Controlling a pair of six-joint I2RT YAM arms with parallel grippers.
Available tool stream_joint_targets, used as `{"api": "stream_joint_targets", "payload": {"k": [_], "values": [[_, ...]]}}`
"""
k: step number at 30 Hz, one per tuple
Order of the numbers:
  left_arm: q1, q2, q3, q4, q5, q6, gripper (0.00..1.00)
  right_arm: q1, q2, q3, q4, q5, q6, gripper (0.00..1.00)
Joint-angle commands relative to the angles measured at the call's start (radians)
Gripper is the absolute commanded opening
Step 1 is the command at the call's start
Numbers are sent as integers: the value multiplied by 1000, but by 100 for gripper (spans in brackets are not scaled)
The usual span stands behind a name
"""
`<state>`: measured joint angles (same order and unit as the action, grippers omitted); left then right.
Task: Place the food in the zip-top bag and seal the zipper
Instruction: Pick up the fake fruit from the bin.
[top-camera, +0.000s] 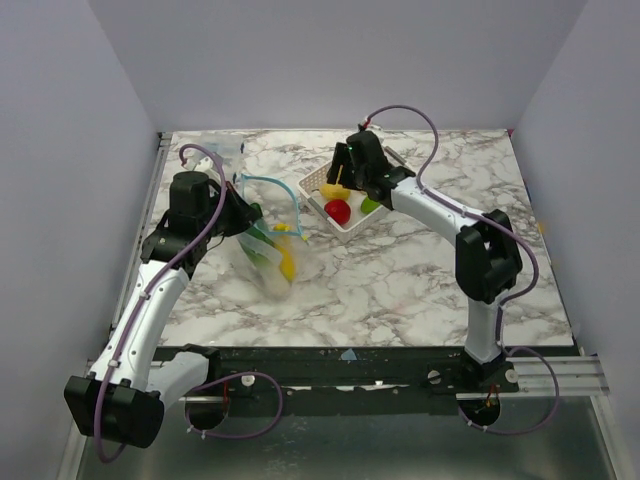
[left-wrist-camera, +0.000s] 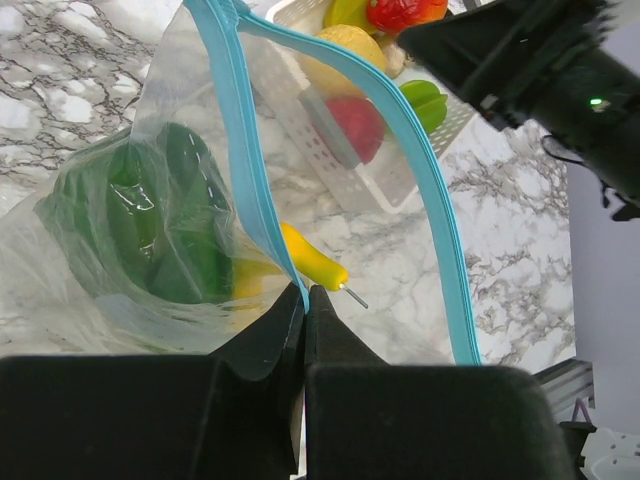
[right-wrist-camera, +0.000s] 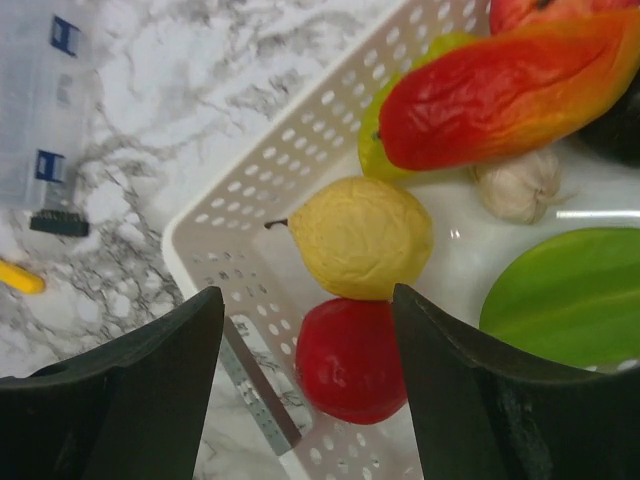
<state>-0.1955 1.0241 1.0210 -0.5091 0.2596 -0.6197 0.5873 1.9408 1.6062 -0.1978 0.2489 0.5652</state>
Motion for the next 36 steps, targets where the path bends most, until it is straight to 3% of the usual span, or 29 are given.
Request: {"api": "stream_joint_targets", "payload": {"k": [1,10,23,36], "values": [[7,7,-6,29,48,-12,0,-26,80,32,-76,-141,70,71],[8,23,-5,30,58,-15,0,-34,168,19,-95,-211,86,69],[14,30,-2,28,50,-11,0,-34,162,-46,-120,-175,49,79],[28,44,-3,32,71,-18,0,-33,136,-31,-214,-204,-41,80]]}}
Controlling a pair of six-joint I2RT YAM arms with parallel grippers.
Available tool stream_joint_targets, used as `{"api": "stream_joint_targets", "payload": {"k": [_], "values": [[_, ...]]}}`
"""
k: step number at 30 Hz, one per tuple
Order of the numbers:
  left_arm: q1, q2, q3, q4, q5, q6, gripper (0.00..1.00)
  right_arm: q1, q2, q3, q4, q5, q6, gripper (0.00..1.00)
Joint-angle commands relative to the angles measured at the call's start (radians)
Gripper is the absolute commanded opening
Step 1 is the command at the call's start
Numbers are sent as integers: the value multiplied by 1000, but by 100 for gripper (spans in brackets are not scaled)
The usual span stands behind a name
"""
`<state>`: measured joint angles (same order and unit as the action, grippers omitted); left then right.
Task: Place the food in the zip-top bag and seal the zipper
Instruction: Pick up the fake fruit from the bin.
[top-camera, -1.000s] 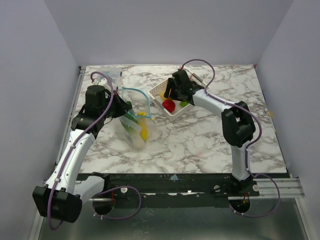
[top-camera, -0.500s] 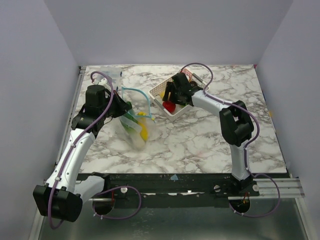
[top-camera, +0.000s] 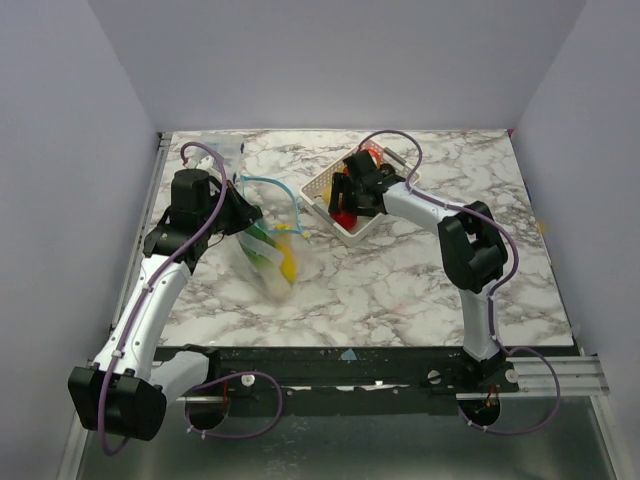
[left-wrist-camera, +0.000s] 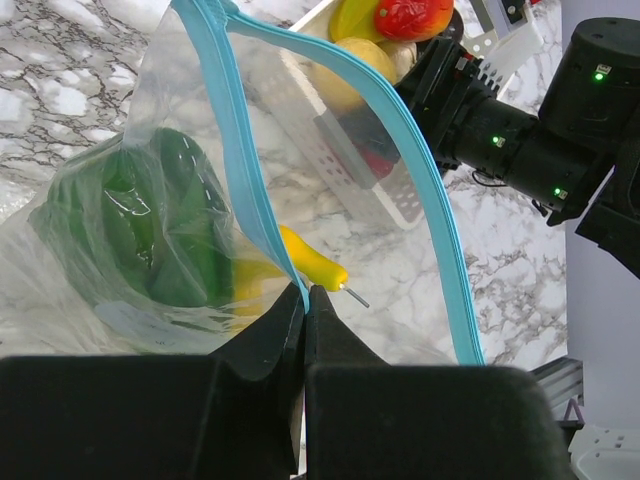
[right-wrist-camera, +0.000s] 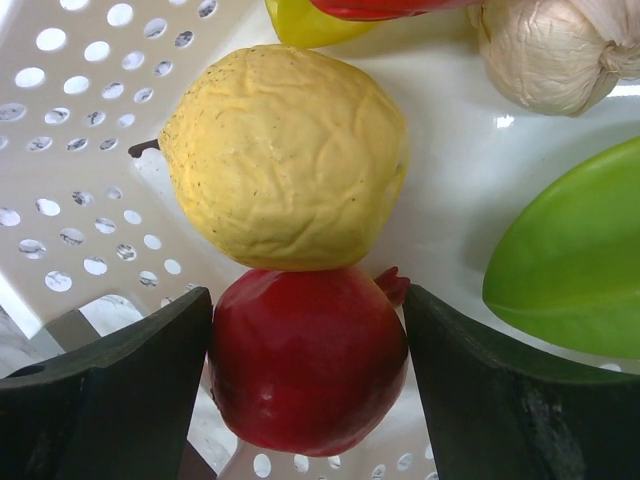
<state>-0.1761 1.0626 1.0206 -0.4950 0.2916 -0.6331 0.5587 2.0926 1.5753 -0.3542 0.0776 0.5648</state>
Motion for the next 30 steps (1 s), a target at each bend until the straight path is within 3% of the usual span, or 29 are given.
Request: {"api": "stream_joint_targets", "payload": {"k": [1,8,22,26,30], "values": [[9,4,-4,21,42,-6,0,-5,-14,1,-60,-37,-46,80],[9,0,-7,22,32,-4,0,-5,2,5,-58,-48,-34,70],[10,4,-8,25,36,-4,0,-5,-139,43,-25,57,-70,7],[10,3,-9,26,33,-2,0,-5,-197,48,-27,81,-89,1],[12,6,-10,29,46,-5,0,-4,-261,56,-14,24,-84,1]]}}
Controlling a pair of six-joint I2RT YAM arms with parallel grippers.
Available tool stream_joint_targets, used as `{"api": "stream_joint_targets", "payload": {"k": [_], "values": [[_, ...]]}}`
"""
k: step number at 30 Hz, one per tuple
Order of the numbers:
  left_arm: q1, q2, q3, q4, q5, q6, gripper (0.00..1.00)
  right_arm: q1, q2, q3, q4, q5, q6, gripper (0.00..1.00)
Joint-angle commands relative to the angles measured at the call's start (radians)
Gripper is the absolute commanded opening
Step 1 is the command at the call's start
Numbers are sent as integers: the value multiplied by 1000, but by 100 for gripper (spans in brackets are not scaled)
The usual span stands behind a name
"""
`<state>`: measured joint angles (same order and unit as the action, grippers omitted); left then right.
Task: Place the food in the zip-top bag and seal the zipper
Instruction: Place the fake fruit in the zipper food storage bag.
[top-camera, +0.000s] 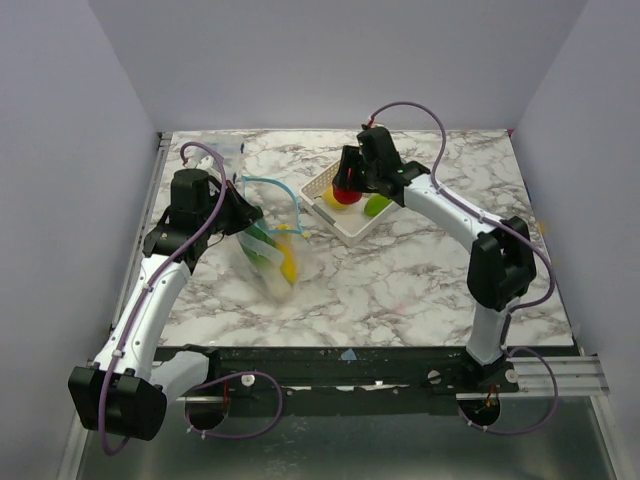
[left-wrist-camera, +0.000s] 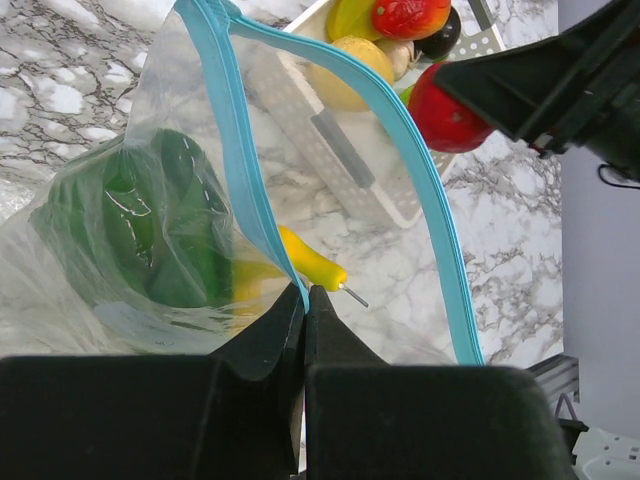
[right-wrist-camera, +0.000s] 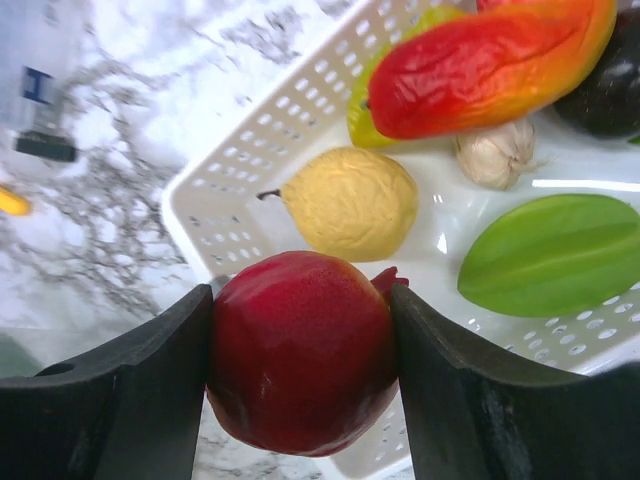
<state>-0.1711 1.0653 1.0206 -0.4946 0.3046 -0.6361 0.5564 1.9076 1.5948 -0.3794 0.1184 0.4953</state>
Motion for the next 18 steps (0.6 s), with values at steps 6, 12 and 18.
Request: {"api": "stream_joint_targets", "payload": {"k": [6,12,18], "values": [[10,3,-12,36,46,0,0,43,-209,0,142,-163,-4,1],[13,-2,-7,35,62,4,0,126,-248,27,264,-346,14,1],[13,-26,1,28,47,10,0,214,-191,86,295,-398,34,1]]}}
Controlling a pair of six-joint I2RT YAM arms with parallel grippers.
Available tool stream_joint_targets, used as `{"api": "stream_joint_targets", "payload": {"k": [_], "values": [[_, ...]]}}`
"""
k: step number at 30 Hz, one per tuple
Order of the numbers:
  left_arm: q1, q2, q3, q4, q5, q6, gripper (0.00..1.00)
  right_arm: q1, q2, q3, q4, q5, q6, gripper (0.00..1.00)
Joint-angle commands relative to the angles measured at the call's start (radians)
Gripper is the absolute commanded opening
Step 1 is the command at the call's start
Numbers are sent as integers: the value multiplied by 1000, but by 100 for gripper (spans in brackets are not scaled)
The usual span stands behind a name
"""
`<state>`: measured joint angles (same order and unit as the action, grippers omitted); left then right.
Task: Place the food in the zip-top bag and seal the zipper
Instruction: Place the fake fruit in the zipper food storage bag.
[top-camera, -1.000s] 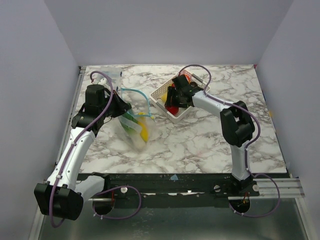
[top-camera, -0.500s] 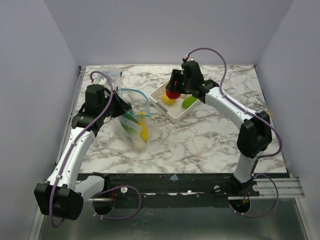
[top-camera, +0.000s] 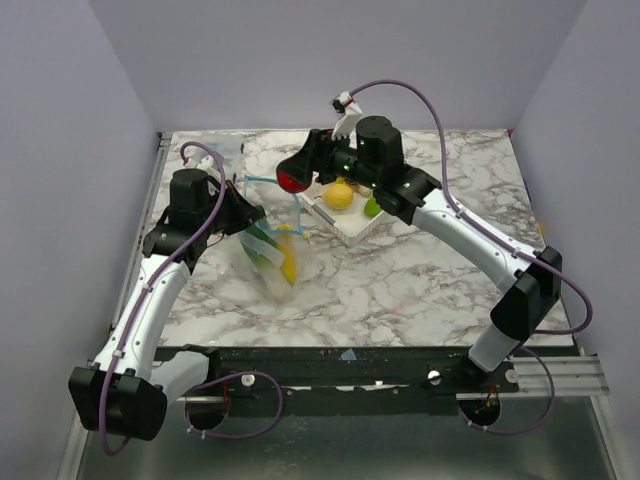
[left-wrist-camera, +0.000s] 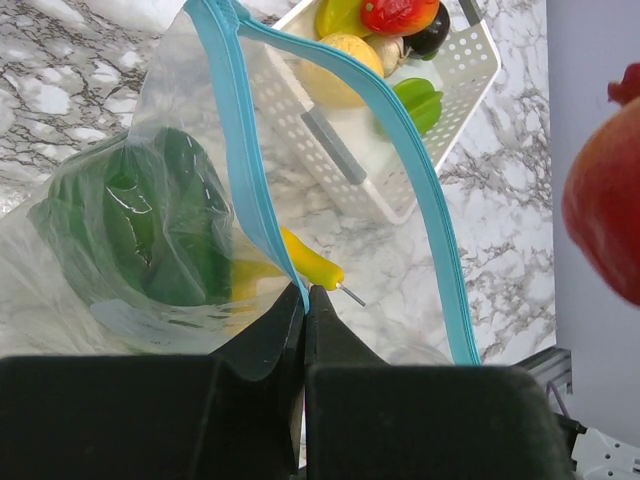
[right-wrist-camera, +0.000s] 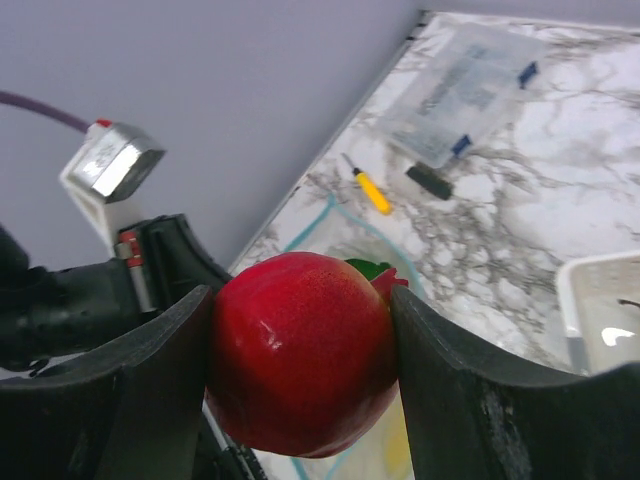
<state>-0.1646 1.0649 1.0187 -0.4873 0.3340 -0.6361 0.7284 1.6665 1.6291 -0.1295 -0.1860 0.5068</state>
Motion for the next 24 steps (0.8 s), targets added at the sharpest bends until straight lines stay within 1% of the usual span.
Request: {"api": "stream_joint_targets", "payload": {"k": [1,5,8,11,13,14,20,22,24], "values": [[7,-26,4,20,21,10,0,52,66,65,40,-98,26,1],[7,-28,12,15,39,13,0,84,120,102,-9,-40,33,1],[7,-26,21,8,50,13,0,95,165,143,-79,22,22,3],[7,-22,29,3,62,14,0,107,200,164,-129,73,11,12],[7,-22,33,-4,61,17,0,109,220,180,-160,91,17,22],[7,-22,35,-7,60,18,0,109,229,187,-173,91,23,25],[6,-23,42,-15,58,23,0,112,257,196,-206,55,39,36],[7,-23,45,-18,59,24,0,112,267,204,-219,43,46,43],[7,-24,47,-20,59,24,0,112,294,234,-252,22,46,45]]}}
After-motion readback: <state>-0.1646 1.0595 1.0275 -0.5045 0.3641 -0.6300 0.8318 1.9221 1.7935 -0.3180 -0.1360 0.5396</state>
